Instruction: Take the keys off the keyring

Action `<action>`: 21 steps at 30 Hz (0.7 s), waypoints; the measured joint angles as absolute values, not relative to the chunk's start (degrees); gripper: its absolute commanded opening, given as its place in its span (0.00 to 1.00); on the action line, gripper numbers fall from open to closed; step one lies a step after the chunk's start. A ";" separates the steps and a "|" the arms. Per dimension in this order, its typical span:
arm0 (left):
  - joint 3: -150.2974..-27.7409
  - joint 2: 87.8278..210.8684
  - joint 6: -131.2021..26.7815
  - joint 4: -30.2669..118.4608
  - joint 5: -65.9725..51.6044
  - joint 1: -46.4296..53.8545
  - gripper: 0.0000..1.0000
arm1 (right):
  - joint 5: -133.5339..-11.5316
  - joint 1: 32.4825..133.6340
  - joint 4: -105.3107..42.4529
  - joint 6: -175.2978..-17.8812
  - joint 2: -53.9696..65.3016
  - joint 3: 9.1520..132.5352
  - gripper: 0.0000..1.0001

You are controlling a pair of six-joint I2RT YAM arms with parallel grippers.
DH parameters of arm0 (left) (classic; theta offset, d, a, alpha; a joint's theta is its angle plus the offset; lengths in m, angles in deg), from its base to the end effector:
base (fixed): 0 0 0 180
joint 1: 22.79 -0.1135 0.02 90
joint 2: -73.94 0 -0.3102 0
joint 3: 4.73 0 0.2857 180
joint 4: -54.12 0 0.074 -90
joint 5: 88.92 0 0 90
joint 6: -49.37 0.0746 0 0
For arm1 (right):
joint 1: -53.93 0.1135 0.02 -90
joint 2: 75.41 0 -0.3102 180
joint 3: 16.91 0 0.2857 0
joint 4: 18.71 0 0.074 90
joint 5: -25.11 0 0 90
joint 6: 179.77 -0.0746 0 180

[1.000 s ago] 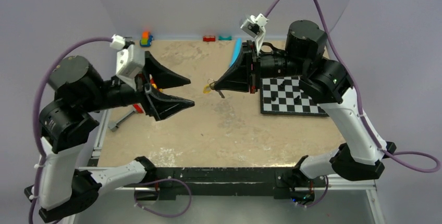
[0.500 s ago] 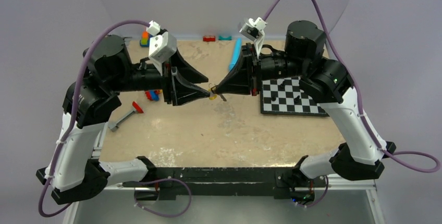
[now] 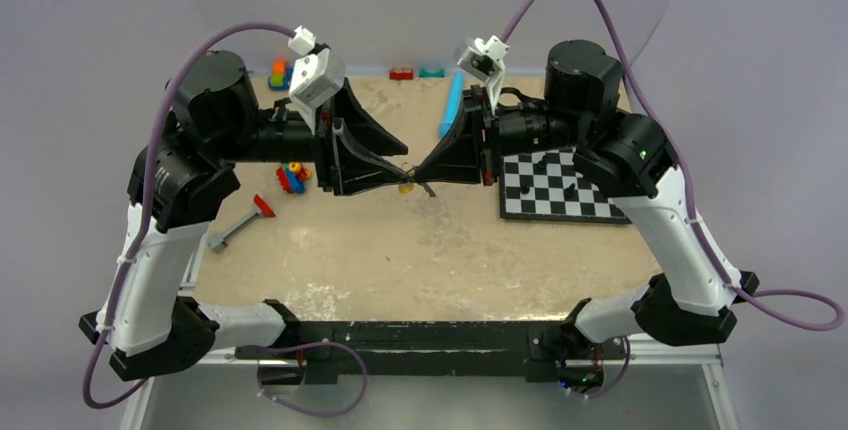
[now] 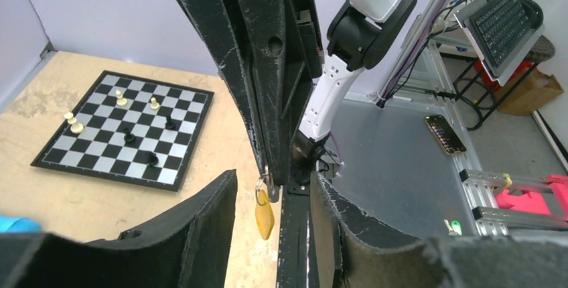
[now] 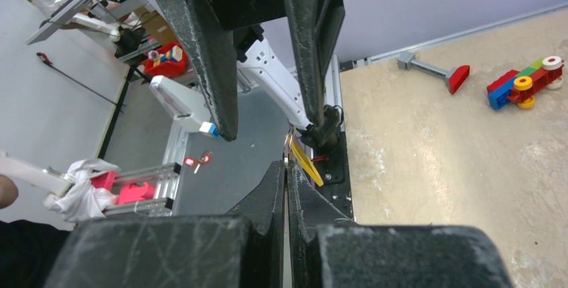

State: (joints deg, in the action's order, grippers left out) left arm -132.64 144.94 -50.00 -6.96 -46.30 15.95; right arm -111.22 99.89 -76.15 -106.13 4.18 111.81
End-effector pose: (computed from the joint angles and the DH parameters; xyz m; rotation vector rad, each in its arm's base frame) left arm 0.1210 -0.1675 0.6371 1.0750 1.4329 -1.2931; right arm 0.1524 0.2353 0.6165 -1.0989 1.5636 1.4581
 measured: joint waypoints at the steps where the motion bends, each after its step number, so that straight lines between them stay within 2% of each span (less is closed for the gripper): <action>1: -132.64 145.21 -50.00 -6.98 -46.49 15.82 0.46 | -111.22 99.89 -76.22 -106.13 4.22 111.91 0.00; 9: -132.64 146.41 -50.02 -6.98 -47.81 15.01 0.34 | -111.20 99.89 -76.29 -106.13 4.59 112.24 0.00; 16: -132.64 146.41 -49.95 -7.15 -48.33 14.69 0.31 | -111.20 99.89 -76.26 -106.16 4.79 112.90 0.00; 19: -132.64 146.39 -49.87 -7.48 -48.35 14.66 0.23 | -111.15 99.89 -76.26 -106.16 4.81 112.96 0.00; 21: -132.64 146.39 -49.89 -7.59 -48.37 14.66 0.14 | -111.15 99.89 -76.24 -106.16 4.83 112.96 0.00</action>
State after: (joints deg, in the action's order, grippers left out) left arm -132.64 146.39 -49.89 -7.59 -48.37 14.66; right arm -111.15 99.89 -76.24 -106.16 4.83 112.96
